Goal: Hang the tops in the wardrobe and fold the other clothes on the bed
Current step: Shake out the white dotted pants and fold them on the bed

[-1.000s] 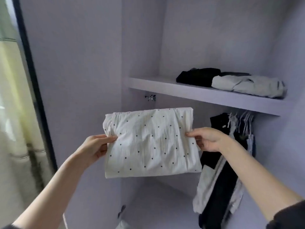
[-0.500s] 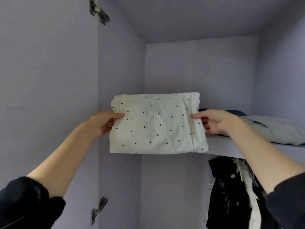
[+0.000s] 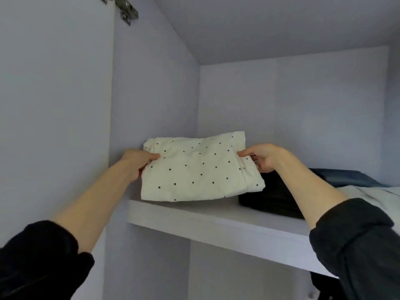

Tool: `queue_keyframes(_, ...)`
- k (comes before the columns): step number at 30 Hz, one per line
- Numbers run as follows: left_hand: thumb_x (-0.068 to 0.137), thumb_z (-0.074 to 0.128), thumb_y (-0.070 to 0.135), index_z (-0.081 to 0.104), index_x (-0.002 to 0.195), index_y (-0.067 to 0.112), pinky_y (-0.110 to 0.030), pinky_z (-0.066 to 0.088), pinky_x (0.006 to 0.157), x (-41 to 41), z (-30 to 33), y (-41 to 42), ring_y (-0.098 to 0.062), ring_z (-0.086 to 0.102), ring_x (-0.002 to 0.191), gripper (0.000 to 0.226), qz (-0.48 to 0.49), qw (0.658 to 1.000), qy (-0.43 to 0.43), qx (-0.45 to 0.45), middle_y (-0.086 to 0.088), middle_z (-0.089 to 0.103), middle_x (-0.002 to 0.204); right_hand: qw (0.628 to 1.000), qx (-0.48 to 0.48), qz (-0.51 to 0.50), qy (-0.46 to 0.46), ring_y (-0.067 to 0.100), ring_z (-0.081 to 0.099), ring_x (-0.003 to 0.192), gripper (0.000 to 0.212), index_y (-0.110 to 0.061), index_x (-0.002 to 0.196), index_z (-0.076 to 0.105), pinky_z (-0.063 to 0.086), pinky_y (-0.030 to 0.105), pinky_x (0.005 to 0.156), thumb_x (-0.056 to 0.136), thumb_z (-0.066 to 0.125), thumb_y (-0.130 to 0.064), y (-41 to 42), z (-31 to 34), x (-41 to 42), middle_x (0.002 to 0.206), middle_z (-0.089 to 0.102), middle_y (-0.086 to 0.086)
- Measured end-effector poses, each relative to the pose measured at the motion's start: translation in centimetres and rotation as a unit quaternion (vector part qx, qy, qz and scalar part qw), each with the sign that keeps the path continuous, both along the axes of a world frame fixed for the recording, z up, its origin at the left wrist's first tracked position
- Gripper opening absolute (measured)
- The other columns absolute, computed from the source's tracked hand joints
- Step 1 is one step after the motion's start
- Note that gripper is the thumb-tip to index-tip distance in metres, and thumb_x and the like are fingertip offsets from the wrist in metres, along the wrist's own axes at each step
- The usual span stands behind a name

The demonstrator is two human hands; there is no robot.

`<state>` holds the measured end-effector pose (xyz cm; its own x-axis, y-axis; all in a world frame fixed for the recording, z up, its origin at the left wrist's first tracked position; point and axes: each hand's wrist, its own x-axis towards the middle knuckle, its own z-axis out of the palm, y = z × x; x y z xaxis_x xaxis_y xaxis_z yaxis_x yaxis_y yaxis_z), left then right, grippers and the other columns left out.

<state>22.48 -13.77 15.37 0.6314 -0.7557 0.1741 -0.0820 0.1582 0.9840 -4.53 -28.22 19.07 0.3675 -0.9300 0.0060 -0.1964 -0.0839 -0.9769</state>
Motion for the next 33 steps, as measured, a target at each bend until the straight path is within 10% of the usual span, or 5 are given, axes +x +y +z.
queue_keyframes(5, 0.093, 0.058, 0.019, 0.045, 0.127, -0.005, -0.033, 0.043, 0.084, -0.6, -0.5, -3.3, -0.031, 0.053, 0.111, 0.043, 0.086, 0.919, -0.324, 0.21, -0.019, 0.053, 0.127, 0.999, -0.021, 0.002, 0.049, 0.023, 0.056, 0.069, 0.006, -0.003, 0.089, 0.056, 0.049, 0.031, 0.054, 0.09, 0.06, -0.007, -4.9, -1.6, 2.4, 0.085, 0.057, 0.012)
queue_keyframes(10, 0.088, 0.035, 0.067, 0.009, 0.15, 0.033, -0.033, 0.009, 0.115, -4.3, 0.2, -3.7, -0.015, 0.01, 0.145, 0.075, -0.101, 0.756, -0.567, 0.311, 0.008, 0.007, 0.158, 0.962, -0.163, -0.009, 0.22, 0.023, 0.059, 0.094, 0.034, -0.002, 0.118, 0.054, 0.047, 0.033, 0.079, 0.094, 0.055, -0.026, -7.3, -2.6, 1.7, 0.11, 0.061, 0.013)
queue_keyframes(16, 0.087, 0.024, 0.073, -0.002, 0.141, 0.057, -0.06, 0.002, 0.112, -5.6, -2.8, -8.6, -0.036, -0.013, 0.143, 0.062, -0.069, 0.574, -0.693, 0.43, 0.009, -0.009, 0.158, 0.803, -0.274, 0.033, 0.529, 0.025, 0.032, 0.137, 0.051, -0.016, 0.143, 0.039, 0.026, 0.038, 0.113, 0.101, 0.028, -0.043, -9.6, -5.1, -0.3, 0.151, 0.034, 0.005)
queue_keyframes(27, 0.1, 0.028, 0.038, 0.01, 0.148, 0.04, -0.054, 0.001, 0.114, -4.8, -4.7, -19.5, -0.034, -0.004, 0.144, 0.051, 0.049, 0.582, -0.706, 0.399, -0.005, 0.004, 0.158, 0.777, -0.273, -0.001, 0.567, 0.025, -0.004, 0.146, 0.055, -0.041, 0.148, 0.007, -0.005, 0.068, 0.105, 0.096, 0.014, -0.057, -10.8, -7.4, -0.6, 0.159, -0.001, -0.007)
queue_keyframes(33, 0.09, 0.047, 0.016, 0.009, 0.146, 0.048, -0.042, 0.012, 0.115, -5.9, -2.1, -22.1, -0.026, 0.007, 0.145, 0.075, -0.198, 0.751, -0.519, 0.357, 0.0, 0.004, 0.159, 0.777, -0.271, -0.003, 0.569, 0.024, -0.004, 0.146, 0.054, -0.037, 0.149, 0.008, -0.006, 0.067, 0.106, 0.098, 0.015, -0.052, -10.9, -7.4, -0.7, 0.159, -0.001, -0.007)
